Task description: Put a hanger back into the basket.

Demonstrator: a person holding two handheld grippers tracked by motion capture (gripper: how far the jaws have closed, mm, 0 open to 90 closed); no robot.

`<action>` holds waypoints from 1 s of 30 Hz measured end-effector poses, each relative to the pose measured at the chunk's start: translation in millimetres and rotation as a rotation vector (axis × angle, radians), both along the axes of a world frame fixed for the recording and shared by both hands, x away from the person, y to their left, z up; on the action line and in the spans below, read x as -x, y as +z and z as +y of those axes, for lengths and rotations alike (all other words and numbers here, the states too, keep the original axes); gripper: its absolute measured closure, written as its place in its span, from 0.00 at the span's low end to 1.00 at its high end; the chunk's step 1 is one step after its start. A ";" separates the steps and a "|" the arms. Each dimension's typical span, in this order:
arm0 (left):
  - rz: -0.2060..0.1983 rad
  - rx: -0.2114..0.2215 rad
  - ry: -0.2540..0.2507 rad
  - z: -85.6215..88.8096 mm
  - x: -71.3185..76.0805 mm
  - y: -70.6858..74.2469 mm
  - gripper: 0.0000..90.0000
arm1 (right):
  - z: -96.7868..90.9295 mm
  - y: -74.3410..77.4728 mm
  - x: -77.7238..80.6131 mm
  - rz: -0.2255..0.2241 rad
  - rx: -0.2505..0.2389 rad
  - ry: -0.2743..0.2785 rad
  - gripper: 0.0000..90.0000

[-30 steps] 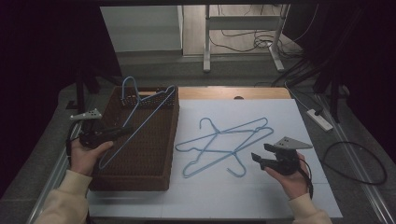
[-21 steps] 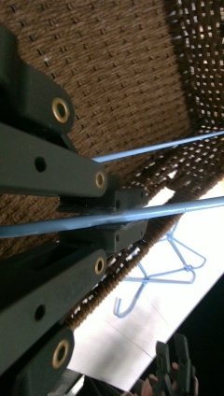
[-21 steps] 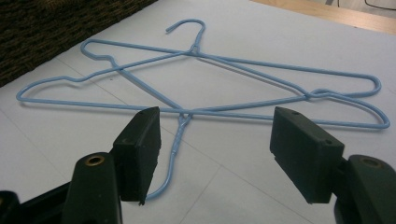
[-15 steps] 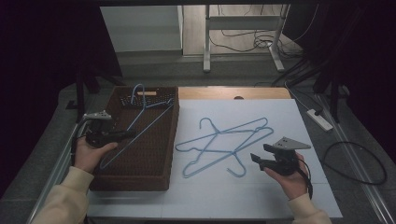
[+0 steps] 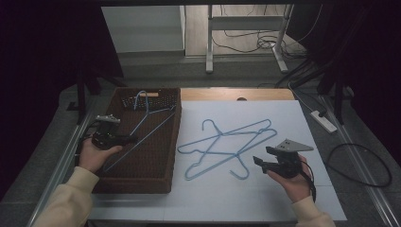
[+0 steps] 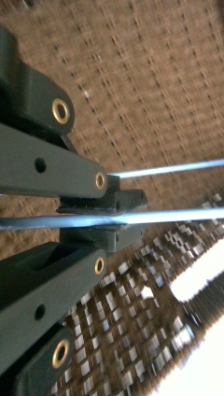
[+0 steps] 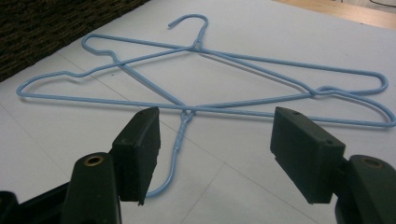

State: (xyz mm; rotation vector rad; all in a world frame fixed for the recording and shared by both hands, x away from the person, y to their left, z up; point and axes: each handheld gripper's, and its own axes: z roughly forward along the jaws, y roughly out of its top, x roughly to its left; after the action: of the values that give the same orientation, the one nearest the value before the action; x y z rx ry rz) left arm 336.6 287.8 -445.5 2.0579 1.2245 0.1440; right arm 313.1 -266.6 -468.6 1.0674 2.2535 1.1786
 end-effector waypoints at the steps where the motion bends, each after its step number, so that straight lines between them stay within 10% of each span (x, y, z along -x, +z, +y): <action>1: 0.003 -0.037 0.006 -0.6 -0.6 -1.4 0.95 | 0.1 0.0 0.0 0.001 0.000 0.000 0.38; 22: 0.239 -0.352 0.169 5.5 -22.6 -33.0 0.94 | 2.7 -4.2 -1.3 0.015 0.010 0.007 0.38; 30: 0.265 -0.394 0.192 4.4 -26.6 -37.2 0.89 | 2.6 -4.9 -1.2 0.018 0.013 0.007 0.37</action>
State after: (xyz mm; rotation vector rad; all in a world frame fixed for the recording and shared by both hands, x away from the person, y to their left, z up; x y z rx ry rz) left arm 363.2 292.3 -482.7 2.3457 1.6661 0.2232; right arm 314.3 -264.0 -473.5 1.0699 2.2776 1.1600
